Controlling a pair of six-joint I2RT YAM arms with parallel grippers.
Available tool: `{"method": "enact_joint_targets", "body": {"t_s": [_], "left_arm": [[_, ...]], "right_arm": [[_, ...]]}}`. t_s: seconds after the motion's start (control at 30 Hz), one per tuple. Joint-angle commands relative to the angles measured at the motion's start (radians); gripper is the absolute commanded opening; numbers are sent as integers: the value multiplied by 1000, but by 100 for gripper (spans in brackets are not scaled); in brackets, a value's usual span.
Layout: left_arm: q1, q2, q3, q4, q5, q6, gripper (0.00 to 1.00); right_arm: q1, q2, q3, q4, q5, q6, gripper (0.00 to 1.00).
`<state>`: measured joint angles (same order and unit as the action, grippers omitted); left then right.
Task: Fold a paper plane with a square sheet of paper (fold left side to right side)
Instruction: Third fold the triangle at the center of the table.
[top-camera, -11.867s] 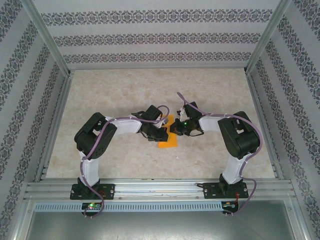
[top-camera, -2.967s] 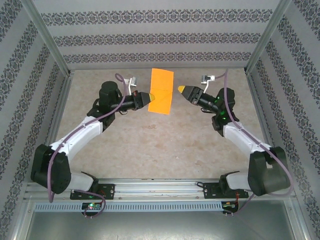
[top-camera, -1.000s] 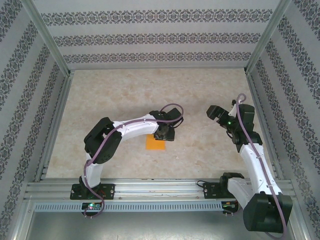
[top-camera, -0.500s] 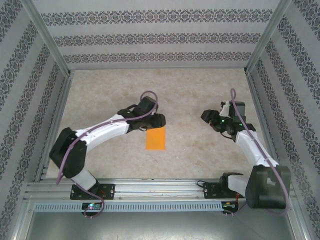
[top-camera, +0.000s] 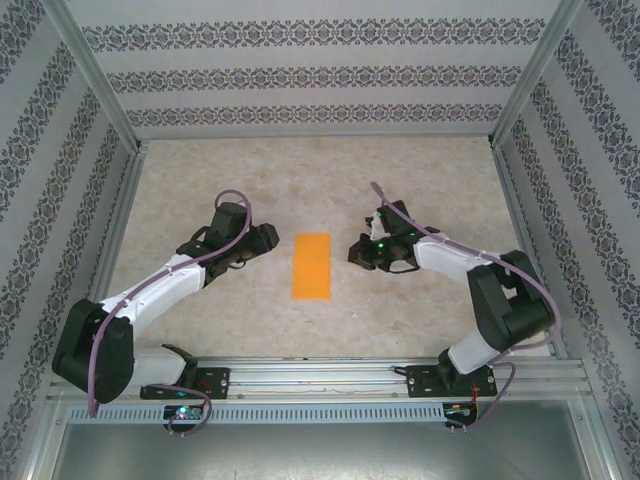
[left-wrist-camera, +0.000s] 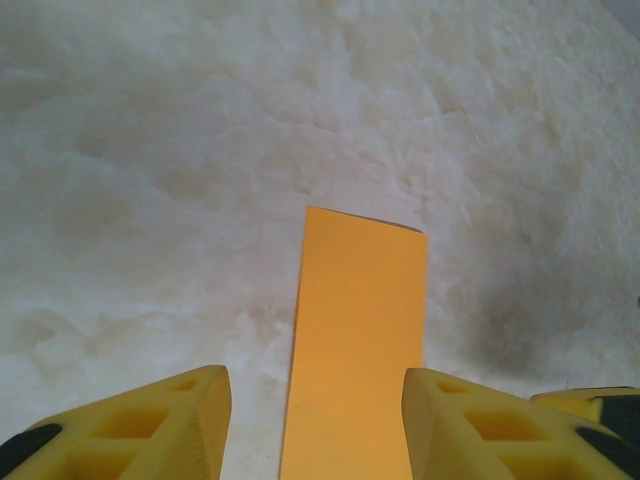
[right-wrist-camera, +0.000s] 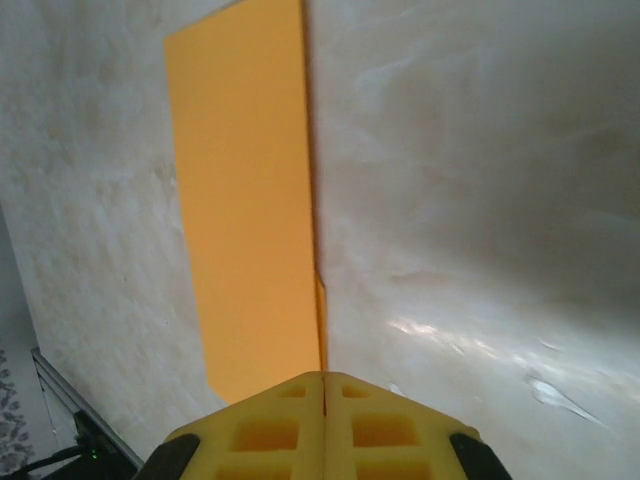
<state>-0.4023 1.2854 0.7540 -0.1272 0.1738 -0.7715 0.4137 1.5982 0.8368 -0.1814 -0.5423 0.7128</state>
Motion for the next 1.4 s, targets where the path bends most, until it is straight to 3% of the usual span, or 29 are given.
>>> {"method": "enact_joint_targets", "body": {"t_s": [0.0,0.57,1.37], "left_arm": [[25,-25,-34,84,36,-27,49],[41,40,-38,72,91,-21,47],[40,165,15,50,163,-1,47]], "right_arm": [[42,55,50,20,38,11,0],[106,251,164,14,18,-10,0],[111,241,200,14,-5,-26,0]]}}
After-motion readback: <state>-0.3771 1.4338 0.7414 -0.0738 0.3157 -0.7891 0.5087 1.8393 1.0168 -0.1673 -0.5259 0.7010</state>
